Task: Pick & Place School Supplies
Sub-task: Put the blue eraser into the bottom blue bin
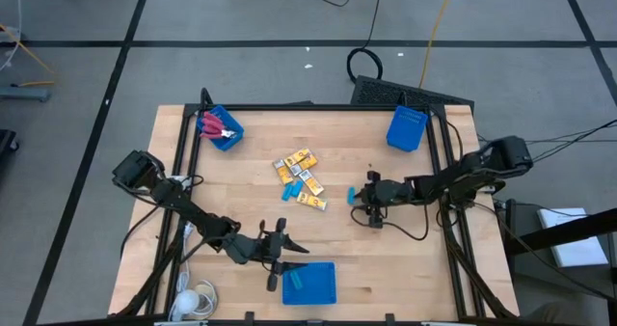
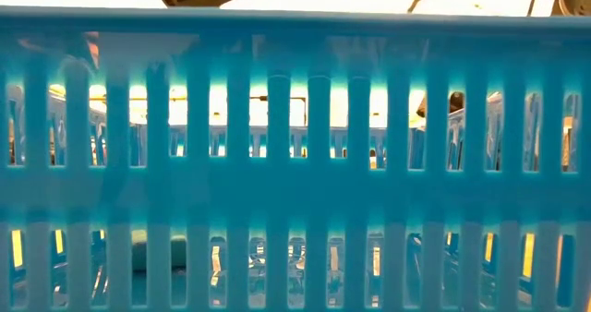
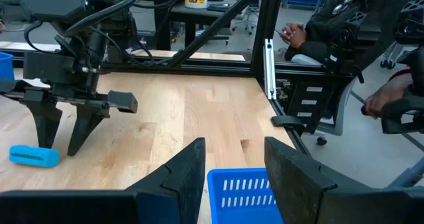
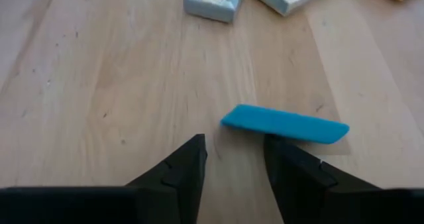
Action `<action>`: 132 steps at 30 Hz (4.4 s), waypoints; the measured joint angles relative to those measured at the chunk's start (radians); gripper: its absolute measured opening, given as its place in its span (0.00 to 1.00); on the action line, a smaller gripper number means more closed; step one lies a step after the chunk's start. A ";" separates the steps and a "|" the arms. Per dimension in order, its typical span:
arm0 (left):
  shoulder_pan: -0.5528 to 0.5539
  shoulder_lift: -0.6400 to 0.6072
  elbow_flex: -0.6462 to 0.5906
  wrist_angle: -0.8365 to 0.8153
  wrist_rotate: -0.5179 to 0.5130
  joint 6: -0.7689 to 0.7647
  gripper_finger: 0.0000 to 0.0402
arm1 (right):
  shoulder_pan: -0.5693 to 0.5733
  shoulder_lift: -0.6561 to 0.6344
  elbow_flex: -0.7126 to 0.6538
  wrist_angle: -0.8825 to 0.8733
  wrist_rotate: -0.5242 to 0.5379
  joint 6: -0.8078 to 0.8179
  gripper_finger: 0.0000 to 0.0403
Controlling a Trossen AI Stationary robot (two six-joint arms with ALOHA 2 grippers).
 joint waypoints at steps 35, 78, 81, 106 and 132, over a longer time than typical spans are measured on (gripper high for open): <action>0.000 0.000 0.000 -0.018 0.000 -0.030 0.40 | -0.037 -0.012 0.000 0.049 0.055 0.632 0.44; 0.000 0.000 0.000 -0.040 0.000 -0.036 0.40 | 0.073 -0.038 0.229 -0.355 0.259 -0.330 0.56; 0.000 0.000 0.000 -0.040 0.000 -0.036 0.40 | 0.061 -0.035 0.229 -0.352 0.256 -0.333 0.56; 0.000 0.000 0.000 -0.043 0.000 -0.039 0.40 | 0.002 0.042 0.230 -0.319 0.144 -0.289 0.47; 0.000 0.000 0.000 -0.043 0.000 -0.036 0.40 | -0.022 0.043 0.229 -0.325 0.106 -0.236 0.07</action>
